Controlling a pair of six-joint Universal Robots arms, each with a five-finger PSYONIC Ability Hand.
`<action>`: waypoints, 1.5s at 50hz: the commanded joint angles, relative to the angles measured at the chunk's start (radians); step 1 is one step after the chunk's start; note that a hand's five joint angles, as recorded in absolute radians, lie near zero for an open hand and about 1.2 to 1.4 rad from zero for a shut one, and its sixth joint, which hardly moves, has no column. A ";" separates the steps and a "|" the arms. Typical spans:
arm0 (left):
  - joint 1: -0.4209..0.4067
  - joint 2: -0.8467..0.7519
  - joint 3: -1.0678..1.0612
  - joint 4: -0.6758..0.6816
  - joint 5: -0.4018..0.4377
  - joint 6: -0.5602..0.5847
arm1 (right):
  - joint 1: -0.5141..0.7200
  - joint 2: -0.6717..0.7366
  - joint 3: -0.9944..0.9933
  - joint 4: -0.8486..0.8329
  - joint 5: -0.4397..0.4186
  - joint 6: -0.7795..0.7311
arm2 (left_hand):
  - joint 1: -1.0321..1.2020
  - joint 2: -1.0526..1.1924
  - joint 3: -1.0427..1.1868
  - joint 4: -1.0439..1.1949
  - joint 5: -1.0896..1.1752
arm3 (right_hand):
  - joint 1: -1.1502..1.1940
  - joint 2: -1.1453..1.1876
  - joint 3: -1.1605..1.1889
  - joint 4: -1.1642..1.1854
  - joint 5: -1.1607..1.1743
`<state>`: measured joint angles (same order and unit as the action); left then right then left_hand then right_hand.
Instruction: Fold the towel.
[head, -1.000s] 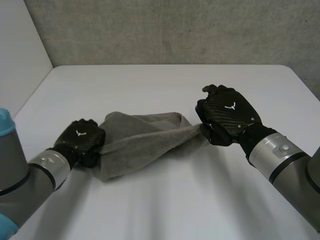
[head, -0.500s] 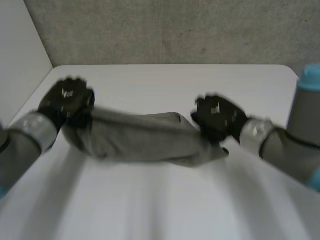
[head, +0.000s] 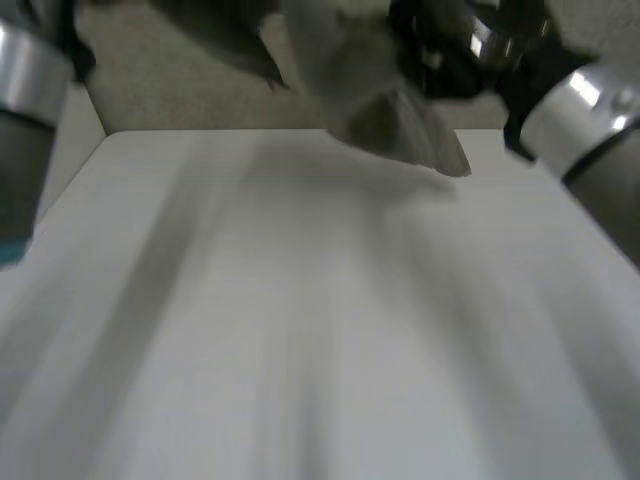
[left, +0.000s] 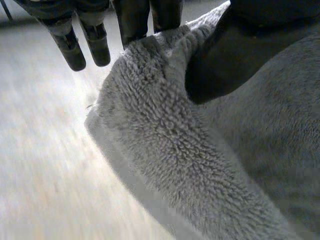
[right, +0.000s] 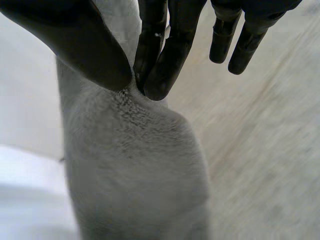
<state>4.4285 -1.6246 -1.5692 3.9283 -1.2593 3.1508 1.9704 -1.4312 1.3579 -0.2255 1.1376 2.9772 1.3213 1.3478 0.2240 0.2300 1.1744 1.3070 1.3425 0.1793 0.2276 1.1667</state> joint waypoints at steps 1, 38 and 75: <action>0.098 -0.018 -0.242 -0.020 0.089 0.066 | -0.008 -0.014 0.254 0.012 -0.084 -0.090 | 0.075 0.048 -0.049 -0.055 0.047 | 0.089 0.054 -0.005 -0.053 0.055; 0.112 -0.179 -0.431 -0.300 0.173 0.365 | -0.054 0.158 0.356 0.047 -0.076 -0.267 | 0.075 0.048 -0.049 -0.055 0.047 | -1.284 -1.319 -0.005 -0.053 -1.167; 0.111 -0.172 -0.440 -0.310 0.178 0.365 | 0.090 0.894 -0.668 0.380 -0.065 -0.876 | 0.075 0.048 -0.049 -0.055 0.047 | -0.899 -0.935 -0.005 -0.053 -0.933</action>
<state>4.5394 -1.7960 -2.0068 3.6187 -1.0845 3.5159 2.0601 -0.5975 0.7523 0.1476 1.0590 2.1367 1.3214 1.3481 0.2240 0.2300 1.1744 0.3710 0.3529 0.1792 0.2276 0.2156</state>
